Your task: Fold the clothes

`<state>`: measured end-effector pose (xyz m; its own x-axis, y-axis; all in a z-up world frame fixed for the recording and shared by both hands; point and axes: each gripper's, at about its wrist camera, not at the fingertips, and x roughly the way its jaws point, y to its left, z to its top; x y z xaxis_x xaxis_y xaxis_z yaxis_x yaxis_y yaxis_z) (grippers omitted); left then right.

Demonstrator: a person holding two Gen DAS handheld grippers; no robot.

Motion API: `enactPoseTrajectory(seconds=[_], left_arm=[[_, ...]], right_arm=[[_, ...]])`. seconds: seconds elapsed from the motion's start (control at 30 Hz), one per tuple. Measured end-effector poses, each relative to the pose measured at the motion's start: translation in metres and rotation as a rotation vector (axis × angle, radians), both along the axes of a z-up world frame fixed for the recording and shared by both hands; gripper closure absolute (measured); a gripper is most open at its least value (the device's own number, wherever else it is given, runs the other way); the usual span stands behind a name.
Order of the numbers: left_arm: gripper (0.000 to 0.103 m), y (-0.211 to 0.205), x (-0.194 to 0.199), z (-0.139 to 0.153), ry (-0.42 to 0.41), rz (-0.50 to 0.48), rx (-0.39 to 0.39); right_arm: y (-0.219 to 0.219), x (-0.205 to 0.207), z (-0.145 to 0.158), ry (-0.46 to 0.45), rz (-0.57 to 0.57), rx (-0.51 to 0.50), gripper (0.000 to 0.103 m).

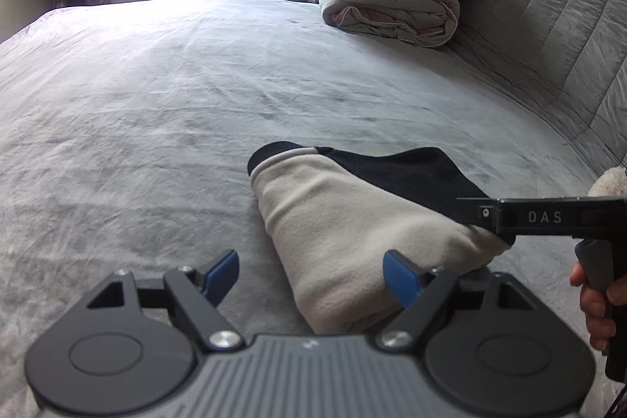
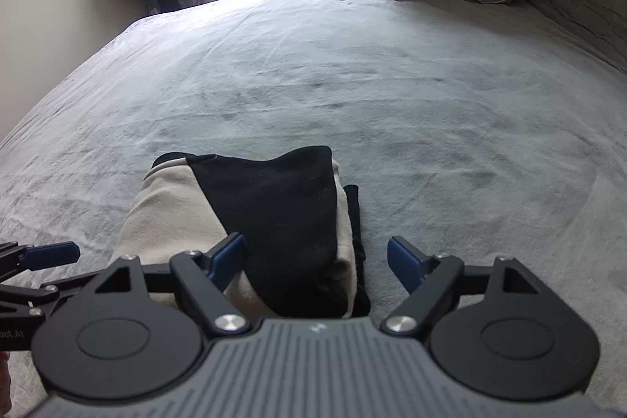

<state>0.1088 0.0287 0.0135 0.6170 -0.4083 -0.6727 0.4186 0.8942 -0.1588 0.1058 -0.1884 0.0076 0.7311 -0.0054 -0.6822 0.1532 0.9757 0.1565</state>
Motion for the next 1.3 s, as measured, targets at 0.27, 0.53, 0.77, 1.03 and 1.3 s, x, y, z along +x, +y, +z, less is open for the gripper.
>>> enactPoseTrajectory(seconds=[0.27,0.53,0.77,1.03,1.3], left_arm=[[0.020,0.005,0.006,0.000,0.019,0.009,0.015],[0.016,0.013,0.016,-0.002,0.056,0.042,0.014],[0.015,0.017,0.022,-0.002,0.092,0.046,-0.011],[0.015,0.029,0.040,-0.016,0.261,0.041,-0.217],[0.026,0.028,0.051,-0.038,0.354,0.048,-0.376]], right_arm=[[-0.008,-0.002,0.000,-0.004,-0.017,-0.030,0.020],[-0.015,-0.003,0.002,-0.019,-0.068,-0.069,0.018],[-0.029,-0.005,0.006,-0.024,-0.128,-0.071,0.018],[-0.044,-0.007,0.006,-0.018,-0.136,0.138,0.018],[-0.049,-0.002,-0.009,0.025,-0.120,0.364,0.018]])
